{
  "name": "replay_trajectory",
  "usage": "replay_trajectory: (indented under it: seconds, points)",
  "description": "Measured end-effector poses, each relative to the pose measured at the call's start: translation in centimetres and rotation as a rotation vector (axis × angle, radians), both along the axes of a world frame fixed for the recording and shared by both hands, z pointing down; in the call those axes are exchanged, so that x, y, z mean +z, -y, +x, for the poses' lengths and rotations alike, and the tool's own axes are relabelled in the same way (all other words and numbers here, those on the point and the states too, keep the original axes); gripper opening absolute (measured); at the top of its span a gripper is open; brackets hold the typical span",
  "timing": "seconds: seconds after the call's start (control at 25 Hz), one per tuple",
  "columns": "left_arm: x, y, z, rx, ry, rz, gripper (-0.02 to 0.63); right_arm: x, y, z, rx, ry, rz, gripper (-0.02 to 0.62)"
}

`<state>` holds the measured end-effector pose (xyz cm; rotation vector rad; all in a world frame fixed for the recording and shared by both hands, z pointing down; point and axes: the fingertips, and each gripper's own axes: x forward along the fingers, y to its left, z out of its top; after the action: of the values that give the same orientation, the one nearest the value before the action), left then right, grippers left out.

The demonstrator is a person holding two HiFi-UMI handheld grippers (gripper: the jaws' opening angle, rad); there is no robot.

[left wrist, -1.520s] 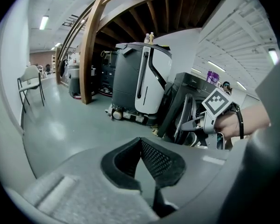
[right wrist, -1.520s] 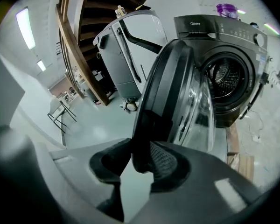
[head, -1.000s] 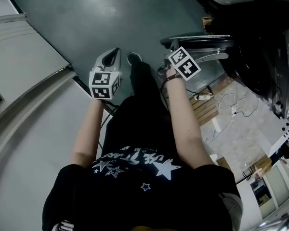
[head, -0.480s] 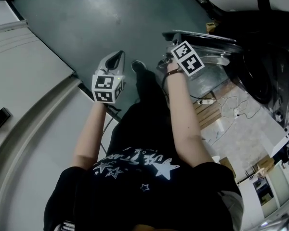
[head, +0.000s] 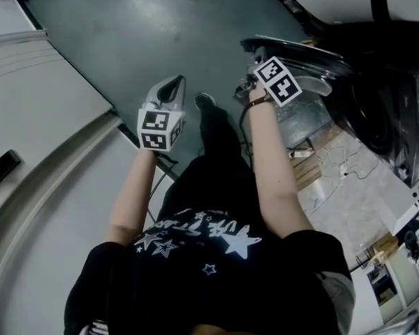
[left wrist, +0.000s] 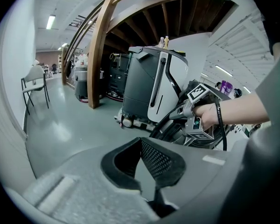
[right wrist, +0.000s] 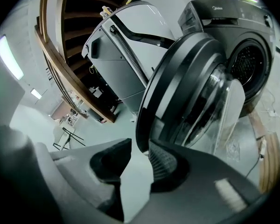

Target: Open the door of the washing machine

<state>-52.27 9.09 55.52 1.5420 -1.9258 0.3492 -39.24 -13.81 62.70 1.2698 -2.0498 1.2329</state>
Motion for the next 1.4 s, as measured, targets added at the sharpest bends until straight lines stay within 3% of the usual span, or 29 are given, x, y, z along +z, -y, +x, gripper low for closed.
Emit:
replay_trajectory:
  seconds: [0.2,0.4,0.8,1.12,1.2,1.4]
  points:
    - [-3.6,-1.7,1.0,-0.012,0.036,0.030,0.011,-3.8,-2.1,1.2,-0.051,0.018,0.040,0.121]
    - [-7.2,-4.4,3.0,-0.037,0.061,0.073,0.011,-8.3,-4.2,4.6,-0.087,0.022,0.103,0.081]
    - [-8.6,-8.8,8.1,-0.041,-0.004,0.134,0.011,-13.5,-8.1,12.5,-0.179,-0.092,0.218,0.060]
    - [-8.9,-10.6,8.3,-0.034,-0.009,0.127,0.011,-17.7,-8.6,12.2,-0.313,-0.157,0.372,0.057]
    - [-8.7,-10.4,8.3,-0.030,-0.012,0.125,0.011,-18.4,-9.2,11.8,-0.355,-0.174,0.416,0.014]
    - [-8.7,-8.9,9.7,0.014,-0.010,0.144,0.011,-18.9,-11.0,13.5,-0.435,-0.227,0.508,0.005]
